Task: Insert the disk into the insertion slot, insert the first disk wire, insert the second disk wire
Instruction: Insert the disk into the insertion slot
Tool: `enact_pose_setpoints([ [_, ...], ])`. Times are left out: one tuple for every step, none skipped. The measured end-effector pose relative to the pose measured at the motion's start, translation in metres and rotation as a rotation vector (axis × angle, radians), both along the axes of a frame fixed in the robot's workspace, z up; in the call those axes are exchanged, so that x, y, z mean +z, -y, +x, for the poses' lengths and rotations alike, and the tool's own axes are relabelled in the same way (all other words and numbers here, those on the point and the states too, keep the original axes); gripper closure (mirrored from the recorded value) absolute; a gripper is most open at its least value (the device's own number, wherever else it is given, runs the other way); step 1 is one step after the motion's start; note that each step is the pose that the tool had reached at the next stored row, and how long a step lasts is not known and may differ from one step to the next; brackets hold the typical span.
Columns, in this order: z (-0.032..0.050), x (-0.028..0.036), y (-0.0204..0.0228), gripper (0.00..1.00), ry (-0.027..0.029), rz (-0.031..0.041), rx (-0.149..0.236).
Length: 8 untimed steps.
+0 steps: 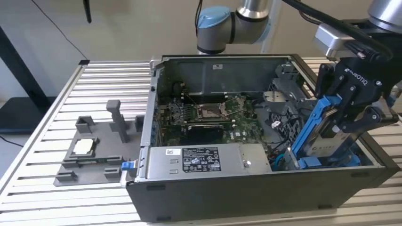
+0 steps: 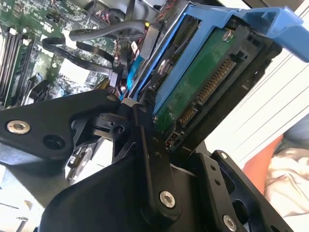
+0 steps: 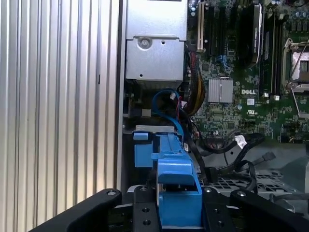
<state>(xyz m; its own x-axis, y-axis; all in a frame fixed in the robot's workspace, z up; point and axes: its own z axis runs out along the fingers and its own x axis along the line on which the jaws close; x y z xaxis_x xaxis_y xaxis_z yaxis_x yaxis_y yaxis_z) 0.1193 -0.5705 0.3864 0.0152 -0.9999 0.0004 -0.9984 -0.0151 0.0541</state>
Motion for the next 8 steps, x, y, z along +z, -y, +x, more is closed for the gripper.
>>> enact_pose_setpoints([
  [0.0,-0.0016,0.0,0.67,0.0002,0.0,0.0],
  [0.0,-0.0025,0.0,0.67,0.0003,0.0,0.0],
  [0.0,-0.0027,0.0,0.67,0.0004,-0.0001,0.0],
  [0.0,-0.0027,0.0,0.67,0.0005,-0.0001,0.0],
  [-0.0001,-0.0027,0.0,0.67,0.0005,-0.0001,0.0],
  [-0.0001,-0.0027,0.0,0.67,0.0005,-0.0001,0.0],
  [-0.0001,-0.0027,0.0,0.67,0.0005,0.0,0.0],
  [-0.0001,-0.0027,0.0,0.67,0.0006,0.0,0.0],
])
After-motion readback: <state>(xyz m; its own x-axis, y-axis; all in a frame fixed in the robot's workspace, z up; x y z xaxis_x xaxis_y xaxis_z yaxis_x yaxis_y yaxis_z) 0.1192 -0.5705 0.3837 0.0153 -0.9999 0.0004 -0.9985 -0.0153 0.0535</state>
